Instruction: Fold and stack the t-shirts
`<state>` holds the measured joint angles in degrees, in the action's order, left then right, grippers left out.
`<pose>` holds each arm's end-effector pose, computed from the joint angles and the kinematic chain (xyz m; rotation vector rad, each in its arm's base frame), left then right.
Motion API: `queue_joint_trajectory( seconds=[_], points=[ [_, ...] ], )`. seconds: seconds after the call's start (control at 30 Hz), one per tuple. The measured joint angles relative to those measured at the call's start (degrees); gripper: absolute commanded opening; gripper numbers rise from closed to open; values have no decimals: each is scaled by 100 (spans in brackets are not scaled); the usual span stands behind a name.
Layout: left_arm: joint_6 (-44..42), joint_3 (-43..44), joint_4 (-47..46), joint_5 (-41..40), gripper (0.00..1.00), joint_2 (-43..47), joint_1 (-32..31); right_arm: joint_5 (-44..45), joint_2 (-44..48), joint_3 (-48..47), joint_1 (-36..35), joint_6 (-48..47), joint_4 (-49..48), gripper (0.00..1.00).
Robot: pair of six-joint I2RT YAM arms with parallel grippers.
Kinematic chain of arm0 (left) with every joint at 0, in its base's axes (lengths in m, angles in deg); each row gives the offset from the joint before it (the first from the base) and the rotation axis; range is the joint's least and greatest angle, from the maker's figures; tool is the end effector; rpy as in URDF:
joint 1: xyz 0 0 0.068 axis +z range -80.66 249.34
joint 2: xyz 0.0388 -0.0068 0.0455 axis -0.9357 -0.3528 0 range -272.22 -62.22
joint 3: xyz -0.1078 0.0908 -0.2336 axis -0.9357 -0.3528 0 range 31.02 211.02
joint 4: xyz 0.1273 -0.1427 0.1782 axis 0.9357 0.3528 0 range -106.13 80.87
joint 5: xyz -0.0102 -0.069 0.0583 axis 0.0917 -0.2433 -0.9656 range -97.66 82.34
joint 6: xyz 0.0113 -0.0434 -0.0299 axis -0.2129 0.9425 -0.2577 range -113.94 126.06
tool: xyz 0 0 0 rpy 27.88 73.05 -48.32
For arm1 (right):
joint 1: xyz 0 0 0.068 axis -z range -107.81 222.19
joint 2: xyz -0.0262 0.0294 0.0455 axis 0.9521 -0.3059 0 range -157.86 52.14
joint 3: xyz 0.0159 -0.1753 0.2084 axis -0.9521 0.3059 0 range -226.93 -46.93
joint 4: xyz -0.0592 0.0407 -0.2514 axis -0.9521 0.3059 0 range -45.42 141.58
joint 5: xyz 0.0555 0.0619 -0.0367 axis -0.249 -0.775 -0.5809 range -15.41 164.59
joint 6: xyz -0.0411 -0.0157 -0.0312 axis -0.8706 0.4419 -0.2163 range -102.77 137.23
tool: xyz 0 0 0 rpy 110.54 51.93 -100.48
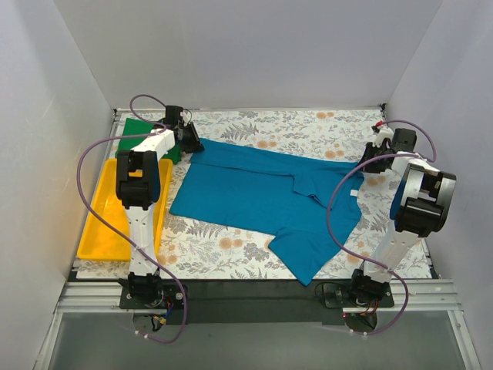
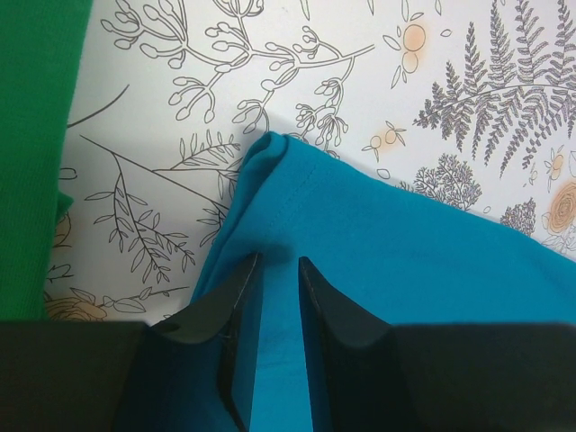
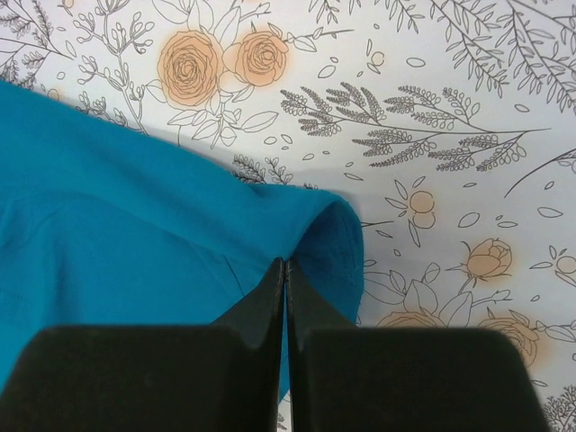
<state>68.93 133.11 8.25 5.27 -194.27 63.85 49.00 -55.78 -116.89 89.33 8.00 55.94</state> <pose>0.4993 -0.0560 0.1509 -1.1904 2.3768 -0.7289 0.3871 -0.1032 0.1808 -0.0350 2.3457 0.3191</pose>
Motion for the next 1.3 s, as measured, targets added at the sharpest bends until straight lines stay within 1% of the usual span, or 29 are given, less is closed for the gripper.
queue_joint_trajectory(
  seconds=[0.37,1.07,1.1,1.13,1.17,1.27,1.3],
  points=[
    [2,96,2,39,22,-70,13,15,0,267,4,-22,4,1],
    [0,118,9,63,22,-81,22,-55,0,269,7,-177,48,1],
    [2,118,9,68,22,-83,24,-87,0,271,9,-186,55,6],
    [0,118,7,74,22,-83,28,-120,0,271,9,-192,57,20],
    [2,118,7,83,23,-83,31,-146,9,273,11,-190,63,27],
    [0,129,11,111,26,-83,42,-173,127,317,11,-295,79,38],
    [0,140,17,114,29,-83,44,-179,216,352,11,-323,98,38]
  ],
)
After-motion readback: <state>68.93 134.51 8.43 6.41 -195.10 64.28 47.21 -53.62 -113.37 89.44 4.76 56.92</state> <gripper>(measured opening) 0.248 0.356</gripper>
